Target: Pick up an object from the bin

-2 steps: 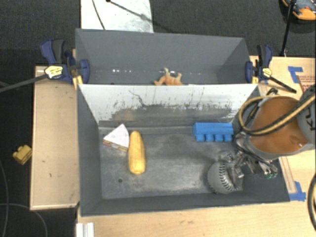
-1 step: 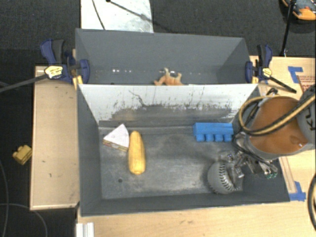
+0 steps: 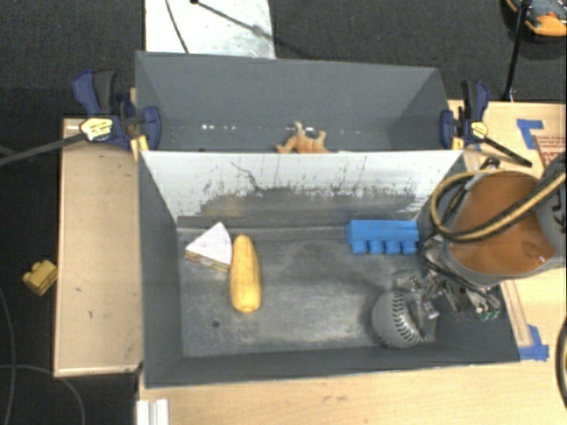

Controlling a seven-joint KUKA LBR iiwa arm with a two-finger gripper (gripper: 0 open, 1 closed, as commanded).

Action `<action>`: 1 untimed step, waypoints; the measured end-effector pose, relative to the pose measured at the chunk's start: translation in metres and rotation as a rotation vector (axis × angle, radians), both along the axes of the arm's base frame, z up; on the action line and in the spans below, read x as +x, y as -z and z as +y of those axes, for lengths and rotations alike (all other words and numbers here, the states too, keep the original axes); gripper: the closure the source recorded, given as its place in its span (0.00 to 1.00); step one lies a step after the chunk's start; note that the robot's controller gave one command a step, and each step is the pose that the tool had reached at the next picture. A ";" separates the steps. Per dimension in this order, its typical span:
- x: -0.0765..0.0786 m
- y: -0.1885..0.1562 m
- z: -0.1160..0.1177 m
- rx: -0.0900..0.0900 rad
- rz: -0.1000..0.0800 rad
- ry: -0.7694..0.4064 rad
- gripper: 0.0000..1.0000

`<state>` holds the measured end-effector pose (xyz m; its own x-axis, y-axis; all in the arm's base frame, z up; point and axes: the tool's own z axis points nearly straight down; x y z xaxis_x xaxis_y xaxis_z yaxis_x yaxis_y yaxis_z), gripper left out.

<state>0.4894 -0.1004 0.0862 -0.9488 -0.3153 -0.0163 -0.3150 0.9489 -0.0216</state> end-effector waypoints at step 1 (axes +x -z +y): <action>-0.002 -0.016 0.002 0.010 0.013 0.004 1.00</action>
Offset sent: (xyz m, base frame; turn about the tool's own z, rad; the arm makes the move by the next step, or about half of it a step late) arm 0.0001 0.0001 0.0579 0.0001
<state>0.4877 -0.0985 0.1025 -0.9502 -0.3115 -0.0067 -0.3114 0.9502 -0.0083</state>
